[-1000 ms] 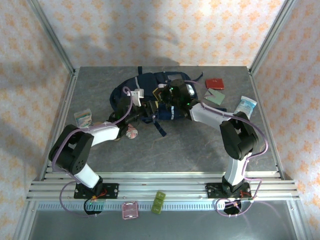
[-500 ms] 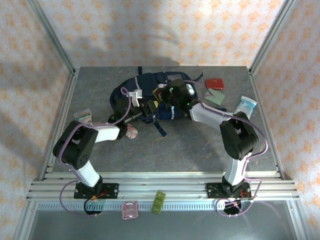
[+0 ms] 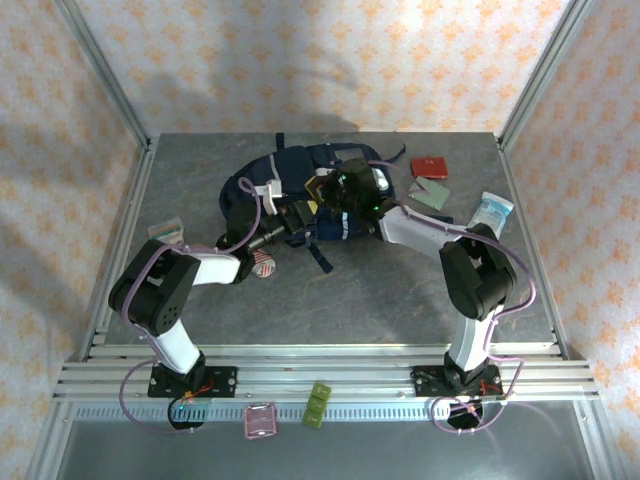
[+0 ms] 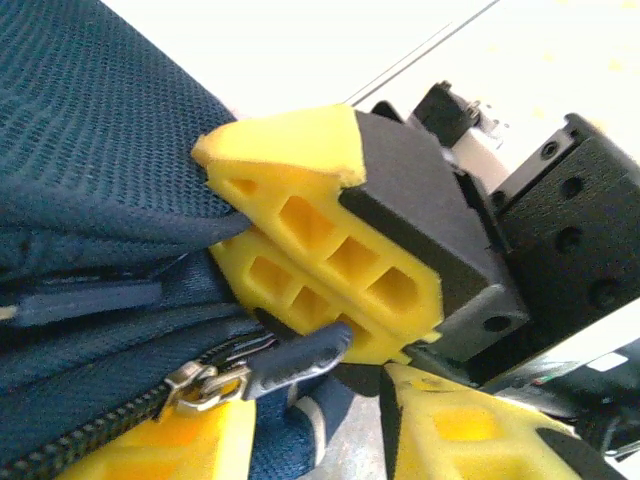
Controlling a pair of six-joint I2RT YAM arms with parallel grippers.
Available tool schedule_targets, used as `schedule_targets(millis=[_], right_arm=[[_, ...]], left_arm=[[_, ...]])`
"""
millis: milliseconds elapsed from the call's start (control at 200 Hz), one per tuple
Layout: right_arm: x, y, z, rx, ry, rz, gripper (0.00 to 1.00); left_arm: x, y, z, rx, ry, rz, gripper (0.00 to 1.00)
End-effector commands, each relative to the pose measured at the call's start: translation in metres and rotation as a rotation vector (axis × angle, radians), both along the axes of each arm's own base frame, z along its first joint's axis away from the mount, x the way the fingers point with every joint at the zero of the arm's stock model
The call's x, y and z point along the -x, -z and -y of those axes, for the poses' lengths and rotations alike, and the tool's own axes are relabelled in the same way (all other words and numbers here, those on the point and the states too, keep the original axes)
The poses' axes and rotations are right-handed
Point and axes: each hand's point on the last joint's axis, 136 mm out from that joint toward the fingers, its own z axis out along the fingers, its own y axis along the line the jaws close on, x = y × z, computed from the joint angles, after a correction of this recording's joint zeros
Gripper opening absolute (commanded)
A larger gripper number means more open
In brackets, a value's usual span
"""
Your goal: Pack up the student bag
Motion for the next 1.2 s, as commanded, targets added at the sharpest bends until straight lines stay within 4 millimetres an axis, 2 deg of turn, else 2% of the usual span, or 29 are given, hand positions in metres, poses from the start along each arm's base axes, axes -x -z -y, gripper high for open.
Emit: schedule_targets(millis=[0,145,385,536,746,1011,1196], right_arm=[[0.005,-0.076,-0.024,-0.129,-0.081,0.190,0.00],[0.005,-0.072,-0.023,-0.106,-0.076,0.182,0.00],[0.006,-0.069,-0.024,-0.109,-0.084,0.178,0.00],[0.006,-0.071,-0.026,-0.115,-0.091,0.181,0.00],[0.008,-0.073,-0.027,-0.118,-0.096,0.185,0.00],[0.010,-0.072,-0.027,-0.122,-0.099,0.187,0.00],[0.011,-0.077,-0.031,-0.140,-0.112,0.195,0.00]], left_arm=[[-0.001,-0.028,0.000,0.062,-0.004,0.109,0.41],[-0.007,-0.013,-0.002,0.012,-0.033,0.043,0.40],[0.008,0.004,-0.021,-0.037,-0.108,-0.015,0.46],[0.015,0.002,-0.028,-0.031,-0.134,0.001,0.49],[0.003,0.005,-0.020,-0.068,-0.114,-0.005,0.49],[-0.010,0.022,-0.043,-0.319,-0.269,-0.039,0.51],[-0.014,0.023,-0.049,-0.479,-0.385,-0.024,0.50]])
